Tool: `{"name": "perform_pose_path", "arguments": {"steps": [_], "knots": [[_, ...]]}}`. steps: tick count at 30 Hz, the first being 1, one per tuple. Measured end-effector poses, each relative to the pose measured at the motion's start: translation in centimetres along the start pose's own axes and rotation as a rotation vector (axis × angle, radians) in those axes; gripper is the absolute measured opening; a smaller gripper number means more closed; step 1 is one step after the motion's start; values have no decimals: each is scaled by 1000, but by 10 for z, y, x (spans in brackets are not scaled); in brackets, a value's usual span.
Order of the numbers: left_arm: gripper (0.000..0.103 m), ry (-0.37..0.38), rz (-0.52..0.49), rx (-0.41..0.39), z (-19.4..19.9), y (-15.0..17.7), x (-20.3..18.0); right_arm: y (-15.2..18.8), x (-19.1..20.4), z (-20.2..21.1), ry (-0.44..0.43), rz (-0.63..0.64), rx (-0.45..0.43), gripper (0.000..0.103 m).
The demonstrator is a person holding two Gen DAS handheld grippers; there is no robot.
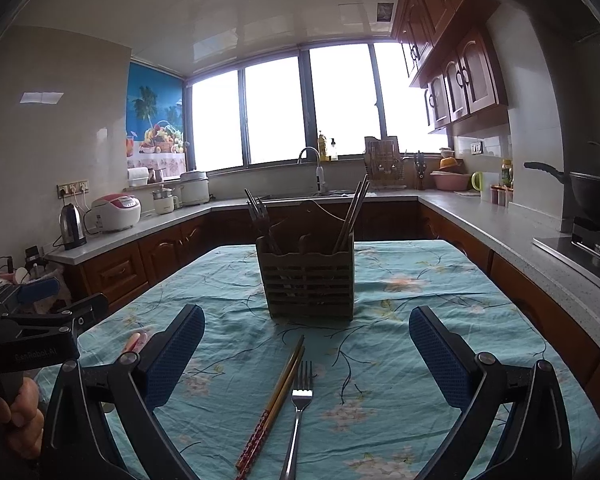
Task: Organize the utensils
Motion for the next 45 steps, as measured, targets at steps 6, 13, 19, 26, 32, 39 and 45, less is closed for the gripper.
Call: {"name": "perform_pose_path", "arguments": {"steps": [6,13,19,26,32,39,45], "knots": [[102,6,-5,-5,1,0,-3,0,0,-1,0,-1,2,103],[102,14,-10,-11,2,1,-7,0,0,-1,1,2,-1,103],[102,16,-9,-10,2,1,-7,1,0,0,1,1,0,103],[102,21,-8,-8,2,0,-8,2,0,-1,-2,2,2,103],[102,22,-6,-11,2,-1,-10,2,0,-1,-4,3,0,103],[102,24,-9,-14,2,0,-14,-1,0,0,-10,5,-10,103],[102,25,-8,-13,2,0,-15,-2,1,0,-16,9,-11,103]]}}
Point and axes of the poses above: each gripper's, at about its wrist camera, not at the fingertips, and z roughly against the way its jaws point, x to its left, y to its underside, the point moved 2 cm from there along -z, roughly the way its jaws point, and after that the axes turned 15 degrees about y, right-handed, at the moved point
